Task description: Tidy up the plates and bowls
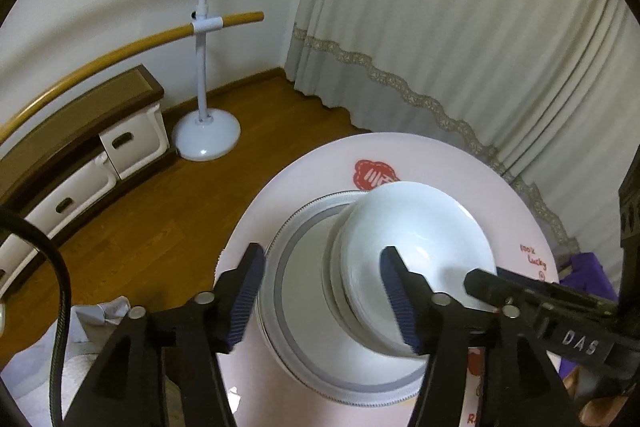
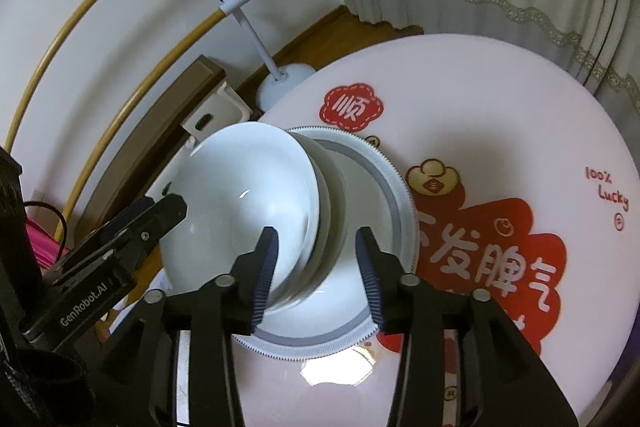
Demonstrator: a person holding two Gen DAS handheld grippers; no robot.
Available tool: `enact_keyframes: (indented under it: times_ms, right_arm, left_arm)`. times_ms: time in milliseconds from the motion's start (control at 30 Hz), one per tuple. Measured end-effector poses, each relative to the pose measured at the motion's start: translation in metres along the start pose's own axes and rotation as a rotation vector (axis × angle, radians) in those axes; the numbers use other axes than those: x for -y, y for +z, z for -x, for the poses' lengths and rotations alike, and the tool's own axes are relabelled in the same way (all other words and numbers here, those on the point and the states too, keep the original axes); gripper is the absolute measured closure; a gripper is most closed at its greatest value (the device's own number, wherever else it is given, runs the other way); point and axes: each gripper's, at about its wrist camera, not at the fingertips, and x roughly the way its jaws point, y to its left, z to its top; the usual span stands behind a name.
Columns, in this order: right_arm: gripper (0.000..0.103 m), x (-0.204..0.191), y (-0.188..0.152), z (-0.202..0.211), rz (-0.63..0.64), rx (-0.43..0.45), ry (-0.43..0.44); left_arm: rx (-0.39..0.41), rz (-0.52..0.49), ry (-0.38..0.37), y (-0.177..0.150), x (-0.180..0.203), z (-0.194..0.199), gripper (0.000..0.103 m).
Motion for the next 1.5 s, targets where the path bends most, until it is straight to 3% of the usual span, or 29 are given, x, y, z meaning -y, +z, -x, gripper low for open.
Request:
enact_keyframes:
  times_ms: [67,167,300,400,500,667,800,1067,1267,1500]
  right_arm:
    - [0.057,0.002,-0.003,0.009,-0.006,0.013,0.008]
    - [0.046,0.003,-0.014,0.024,0.008,0.034,-0.008]
    - [0.043,0.008,-0.031,0.042,0.013,0.064,-0.008]
    - [0.032,0.01,-0.046,0.056,0.032,0.088,-0.042]
    - [0.03,0.013,-0.067,0.074,0.046,0.126,-0.045]
    - [0.015,0.022,-0.104,0.11,0.081,0.242,-0.062]
    - [0.001,0.026,-0.133,0.134,0.101,0.344,-0.1]
    - [0.0,0.046,-0.189,0.176,0.088,0.481,-0.133]
    - [0.0,0.055,-0.22,0.197,0.062,0.536,-0.122]
    - [0.0,0.052,-0.247,0.214,0.077,0.591,-0.147]
  left_arm:
    - [0.016,-0.009,-0.002,-0.007,0.004,0.011,0.037]
    - [0.034,-0.018,0.003,-0.019,0.007,0.025,0.025]
    - [0.063,-0.025,0.01,-0.042,0.012,0.047,0.014]
    - [0.085,-0.027,-0.009,-0.066,0.018,0.067,0.012]
    - [0.103,-0.008,-0.019,-0.091,0.017,0.087,0.009]
    - [0.18,0.009,-0.051,-0.141,0.02,0.129,0.005]
    - [0.255,-0.053,-0.01,-0.186,0.035,0.157,0.003]
    - [0.354,-0.057,0.031,-0.251,0.06,0.202,0.001]
    - [0.407,-0.1,0.051,-0.303,0.091,0.227,0.001]
    - [0.457,-0.12,0.047,-0.349,0.1,0.254,0.001]
